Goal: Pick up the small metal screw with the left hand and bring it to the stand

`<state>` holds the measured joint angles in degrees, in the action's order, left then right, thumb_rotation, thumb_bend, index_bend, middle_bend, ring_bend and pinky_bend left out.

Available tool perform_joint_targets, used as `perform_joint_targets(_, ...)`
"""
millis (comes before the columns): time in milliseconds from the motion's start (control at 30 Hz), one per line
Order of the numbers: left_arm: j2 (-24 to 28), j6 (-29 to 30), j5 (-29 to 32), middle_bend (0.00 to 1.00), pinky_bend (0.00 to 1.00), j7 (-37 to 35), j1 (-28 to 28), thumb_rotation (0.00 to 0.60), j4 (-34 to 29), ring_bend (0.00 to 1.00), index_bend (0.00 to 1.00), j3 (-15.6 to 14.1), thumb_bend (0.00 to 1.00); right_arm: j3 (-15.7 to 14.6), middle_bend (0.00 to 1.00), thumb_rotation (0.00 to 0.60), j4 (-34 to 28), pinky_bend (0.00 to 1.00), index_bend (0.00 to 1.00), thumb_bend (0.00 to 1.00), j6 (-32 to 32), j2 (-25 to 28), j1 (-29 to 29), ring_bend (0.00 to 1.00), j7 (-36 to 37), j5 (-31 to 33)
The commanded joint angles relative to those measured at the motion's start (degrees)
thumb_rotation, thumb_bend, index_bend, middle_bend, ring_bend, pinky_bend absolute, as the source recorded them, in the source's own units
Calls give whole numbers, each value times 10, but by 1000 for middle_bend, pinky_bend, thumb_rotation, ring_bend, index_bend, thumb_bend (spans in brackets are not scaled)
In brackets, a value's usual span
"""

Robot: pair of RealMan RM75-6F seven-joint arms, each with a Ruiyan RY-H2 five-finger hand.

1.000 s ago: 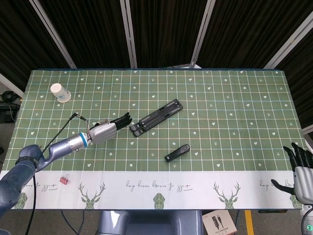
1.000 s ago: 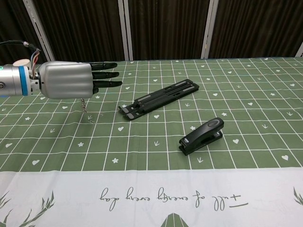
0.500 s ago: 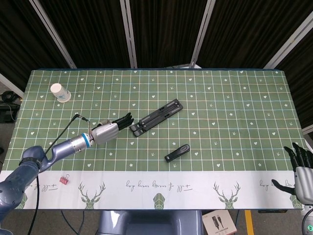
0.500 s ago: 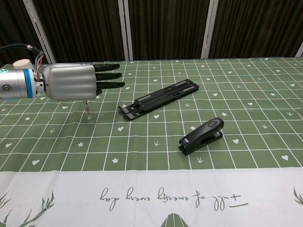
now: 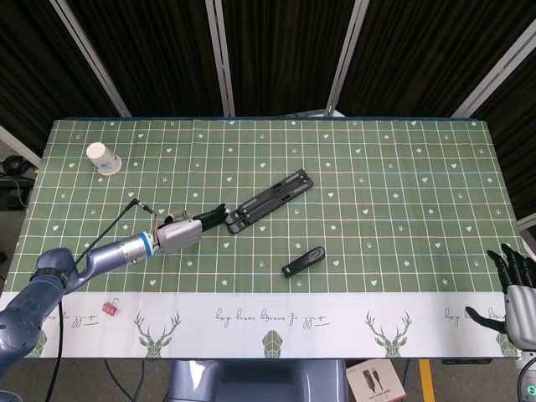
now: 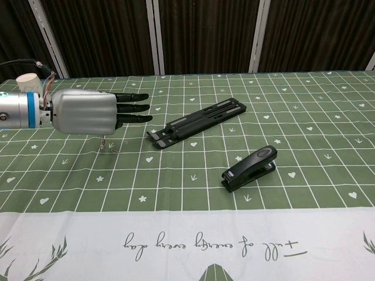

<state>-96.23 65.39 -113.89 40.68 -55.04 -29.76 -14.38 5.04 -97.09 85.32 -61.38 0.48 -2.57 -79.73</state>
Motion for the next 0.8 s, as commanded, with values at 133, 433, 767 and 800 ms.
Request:
perform_joint_targets(133,0,-1,9,0,0,5,0,600,-2,0,671,9,492,1,0,600,0,19,119,50,2,0,0,0,0,-1)
perform_joint_targets(433,-3,-4,21,0,0,5,-5,600,-17,0,672,22,493,0,0,600,0,19,119,51,3,-1,-1,0,0,-2)
perform_joint_targets(767,-7,-11,29,0,0,9,-4,600,-23,0,672,27,492,1,0,600,1,19,119,51,4,0,-1,0,2,-2)
perform_joint_targets(800,-8,-12,29,0,0,10,-4,600,-23,0,672,28,492,1,0,600,1,19,119,52,4,0,-1,0,2,-2)
